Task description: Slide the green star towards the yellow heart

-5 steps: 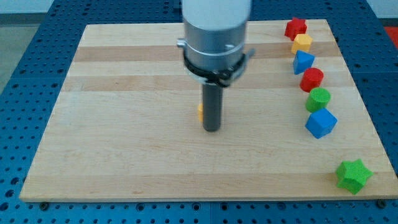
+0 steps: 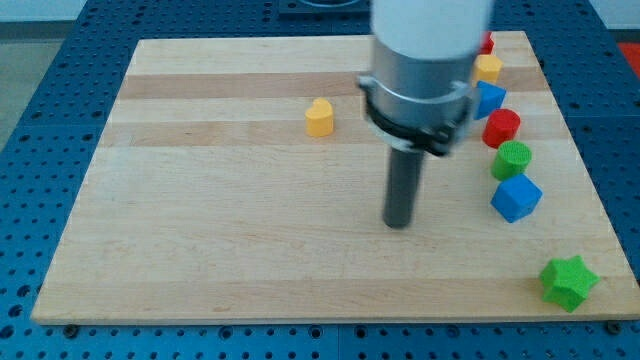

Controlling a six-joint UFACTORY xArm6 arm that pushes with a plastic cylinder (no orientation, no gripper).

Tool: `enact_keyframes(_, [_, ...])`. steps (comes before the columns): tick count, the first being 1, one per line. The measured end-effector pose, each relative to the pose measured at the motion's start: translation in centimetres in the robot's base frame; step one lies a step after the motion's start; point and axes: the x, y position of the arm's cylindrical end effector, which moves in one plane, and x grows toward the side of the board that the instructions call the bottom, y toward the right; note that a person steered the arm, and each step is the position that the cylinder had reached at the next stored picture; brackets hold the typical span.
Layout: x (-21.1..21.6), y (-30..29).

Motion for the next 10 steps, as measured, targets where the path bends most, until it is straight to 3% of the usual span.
enact_keyframes(1, [2.5, 3.9])
enact_keyframes(3, [0.6, 18.9])
enact_keyframes(4, [2.0, 26.1])
enact_keyframes(5, [8.3, 25.2])
enact_keyframes(7, [8.4, 15.6])
enact_keyframes(8, [6.3, 10.7])
enact_keyframes(10, [-2.8, 3.2])
